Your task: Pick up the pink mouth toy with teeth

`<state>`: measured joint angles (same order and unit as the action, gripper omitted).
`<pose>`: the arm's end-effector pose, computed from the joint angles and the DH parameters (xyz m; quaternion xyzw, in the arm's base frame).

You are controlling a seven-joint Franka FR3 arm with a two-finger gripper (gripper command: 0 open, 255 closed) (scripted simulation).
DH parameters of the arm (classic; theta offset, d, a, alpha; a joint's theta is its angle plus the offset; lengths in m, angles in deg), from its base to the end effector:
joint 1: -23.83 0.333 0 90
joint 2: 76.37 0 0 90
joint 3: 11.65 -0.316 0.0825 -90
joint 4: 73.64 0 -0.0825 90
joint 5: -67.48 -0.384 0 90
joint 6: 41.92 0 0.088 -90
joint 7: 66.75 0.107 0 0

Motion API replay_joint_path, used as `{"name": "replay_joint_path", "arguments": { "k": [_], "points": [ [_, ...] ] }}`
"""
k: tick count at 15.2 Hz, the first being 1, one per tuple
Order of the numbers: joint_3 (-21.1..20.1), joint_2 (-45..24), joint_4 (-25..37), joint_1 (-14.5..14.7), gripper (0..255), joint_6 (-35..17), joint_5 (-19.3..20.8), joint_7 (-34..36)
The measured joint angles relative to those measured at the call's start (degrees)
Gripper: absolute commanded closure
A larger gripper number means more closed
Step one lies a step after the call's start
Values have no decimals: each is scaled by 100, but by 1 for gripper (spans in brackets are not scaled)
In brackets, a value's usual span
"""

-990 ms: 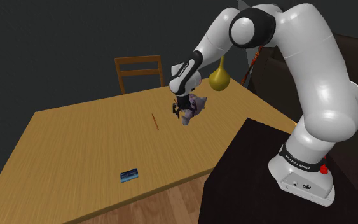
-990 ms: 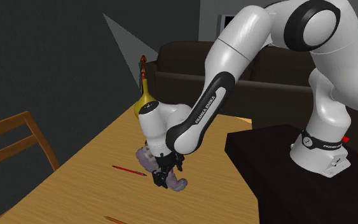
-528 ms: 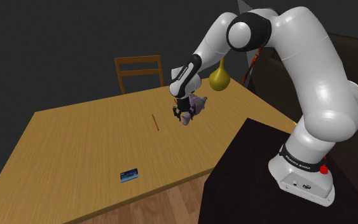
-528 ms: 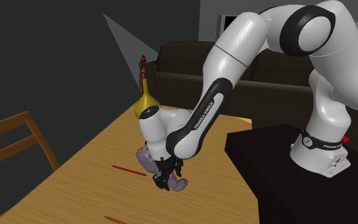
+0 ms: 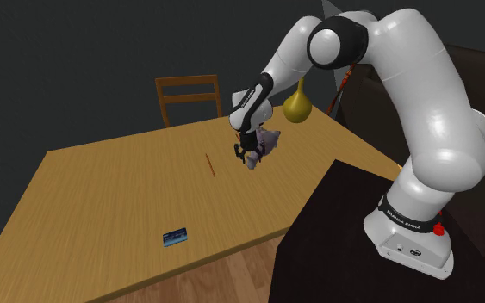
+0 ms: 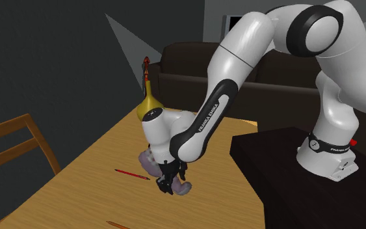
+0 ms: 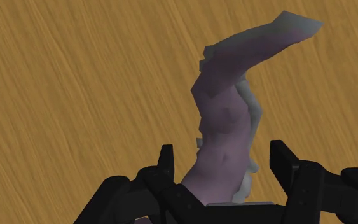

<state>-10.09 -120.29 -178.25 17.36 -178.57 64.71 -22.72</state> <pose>0.6077 -0.0851 0.0963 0.8864 -0.4512 -0.0997 0.0272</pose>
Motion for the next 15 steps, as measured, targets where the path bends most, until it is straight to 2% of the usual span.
{"name": "replay_joint_path", "arguments": {
  "k": [15],
  "points": [
    [32, 896, -285, 22, 255, 642, 31, 25]
  ]
}}
